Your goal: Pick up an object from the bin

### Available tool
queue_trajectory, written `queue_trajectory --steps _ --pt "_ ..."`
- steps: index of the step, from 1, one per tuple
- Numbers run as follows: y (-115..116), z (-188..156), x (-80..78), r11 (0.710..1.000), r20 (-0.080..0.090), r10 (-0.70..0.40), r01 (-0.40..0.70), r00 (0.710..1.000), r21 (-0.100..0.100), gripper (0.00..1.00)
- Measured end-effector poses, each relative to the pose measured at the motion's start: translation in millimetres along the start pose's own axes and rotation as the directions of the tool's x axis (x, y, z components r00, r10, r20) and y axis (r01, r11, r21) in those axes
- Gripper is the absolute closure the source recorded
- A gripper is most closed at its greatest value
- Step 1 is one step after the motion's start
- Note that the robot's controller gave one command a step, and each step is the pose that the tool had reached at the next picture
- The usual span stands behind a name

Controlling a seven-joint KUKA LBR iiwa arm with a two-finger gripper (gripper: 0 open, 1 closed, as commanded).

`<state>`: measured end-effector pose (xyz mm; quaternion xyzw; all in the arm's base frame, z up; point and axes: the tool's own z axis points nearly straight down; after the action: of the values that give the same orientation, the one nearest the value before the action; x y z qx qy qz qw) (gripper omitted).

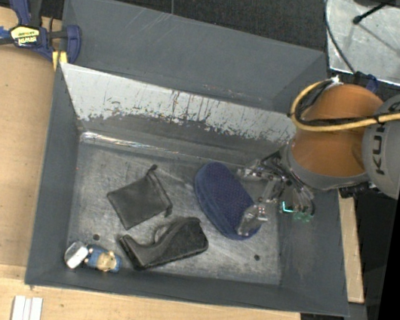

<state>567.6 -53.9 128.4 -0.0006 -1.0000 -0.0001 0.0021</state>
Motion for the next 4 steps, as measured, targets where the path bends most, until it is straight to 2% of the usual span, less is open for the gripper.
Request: queue_trajectory --steps 1,2,3,4 --pt "66 51 41.8 0.996 0.044 0.085 -0.085 0.995 0.003 0.0" --pt "113 25 8.5 0.998 0.016 0.058 -0.058 0.998 0.0 0.0" --pt "82 28 76.3 0.998 0.006 0.057 -0.057 0.998 0.001 0.0" --pt "130 50 38.7 0.906 0.035 -0.423 0.422 0.906 0.025 0.0"
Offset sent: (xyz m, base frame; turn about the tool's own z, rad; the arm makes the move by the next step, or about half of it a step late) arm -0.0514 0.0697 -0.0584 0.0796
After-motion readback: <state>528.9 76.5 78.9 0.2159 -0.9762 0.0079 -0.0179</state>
